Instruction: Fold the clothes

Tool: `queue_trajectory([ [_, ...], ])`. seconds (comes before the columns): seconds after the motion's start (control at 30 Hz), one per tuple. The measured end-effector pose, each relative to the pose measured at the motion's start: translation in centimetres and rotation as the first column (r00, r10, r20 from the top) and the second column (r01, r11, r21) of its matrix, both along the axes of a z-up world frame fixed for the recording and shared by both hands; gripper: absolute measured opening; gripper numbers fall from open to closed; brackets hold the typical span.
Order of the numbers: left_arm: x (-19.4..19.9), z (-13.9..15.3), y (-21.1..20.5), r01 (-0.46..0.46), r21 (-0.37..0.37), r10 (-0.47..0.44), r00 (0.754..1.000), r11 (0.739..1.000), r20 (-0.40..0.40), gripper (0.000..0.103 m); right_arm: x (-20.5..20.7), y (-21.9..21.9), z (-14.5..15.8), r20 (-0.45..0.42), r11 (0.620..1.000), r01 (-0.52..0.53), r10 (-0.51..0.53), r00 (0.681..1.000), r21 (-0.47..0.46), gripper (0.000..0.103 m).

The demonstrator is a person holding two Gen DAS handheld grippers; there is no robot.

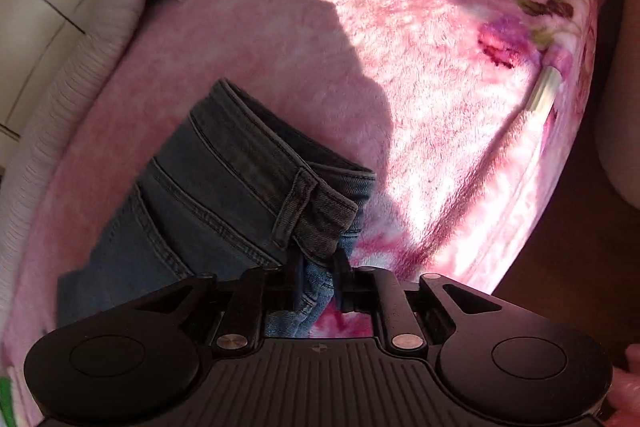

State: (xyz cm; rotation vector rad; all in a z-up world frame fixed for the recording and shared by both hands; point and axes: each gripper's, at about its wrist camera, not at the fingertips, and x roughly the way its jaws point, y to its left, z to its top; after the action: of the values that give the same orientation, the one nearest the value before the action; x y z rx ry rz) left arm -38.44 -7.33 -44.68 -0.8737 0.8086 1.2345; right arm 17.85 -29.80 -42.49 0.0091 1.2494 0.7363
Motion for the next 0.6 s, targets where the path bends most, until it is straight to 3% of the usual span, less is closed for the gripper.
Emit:
queue_trajectory([
  [0.07, 0.0, 0.9, -0.4, 0.013, -0.007, -0.013, 0.999, 1.0, -0.041, 0.019, -0.2, 0.6, 1.2, 0.05, 0.995, -0.025, 0.03, 0.998, -0.096, 0.04],
  [0.2, -0.9, 3.1, -1.4, -0.01, -0.013, 0.009, 0.999, 1.0, -0.048, 0.027, -1.9, 2.3, 4.4, 0.194, 0.962, -0.079, 0.132, 0.972, -0.26, 0.045],
  [0.3, -1.6, 4.4, -1.7, -0.048, -0.011, 0.048, 0.999, 0.999, -0.016, 0.027, -3.9, 4.0, 6.5, 0.281, 0.955, -0.126, 0.202, 0.938, -0.268, 0.046],
  [0.4, -1.7, 4.8, -1.6, -0.048, 0.014, 0.048, 0.999, 0.999, -0.008, 0.026, -5.6, 5.7, 6.6, 0.226, 0.957, -0.239, 0.273, 0.935, -0.167, 0.046],
  [0.47, -1.9, 4.6, -1.5, -0.051, 0.028, 0.052, 0.999, 0.998, -0.012, 0.025, -6.8, 7.2, 5.0, 0.155, 0.94, -0.29, 0.319, 0.935, -0.183, 0.046],
  [0.53, -2.9, 4.0, -1.1, -0.064, -0.003, 0.064, 0.998, 0.998, 0.007, 0.024, -7.9, 8.6, 2.9, 0.081, 0.913, -0.327, 0.355, 0.931, -0.246, 0.046],
  [0.6, -4.2, 3.4, -0.7, -0.078, -0.04, 0.079, 0.996, 0.996, 0.028, 0.023, -9.2, 9.4, 1.6, 0.068, 0.882, -0.325, 0.368, 0.927, -0.342, 0.046],
])
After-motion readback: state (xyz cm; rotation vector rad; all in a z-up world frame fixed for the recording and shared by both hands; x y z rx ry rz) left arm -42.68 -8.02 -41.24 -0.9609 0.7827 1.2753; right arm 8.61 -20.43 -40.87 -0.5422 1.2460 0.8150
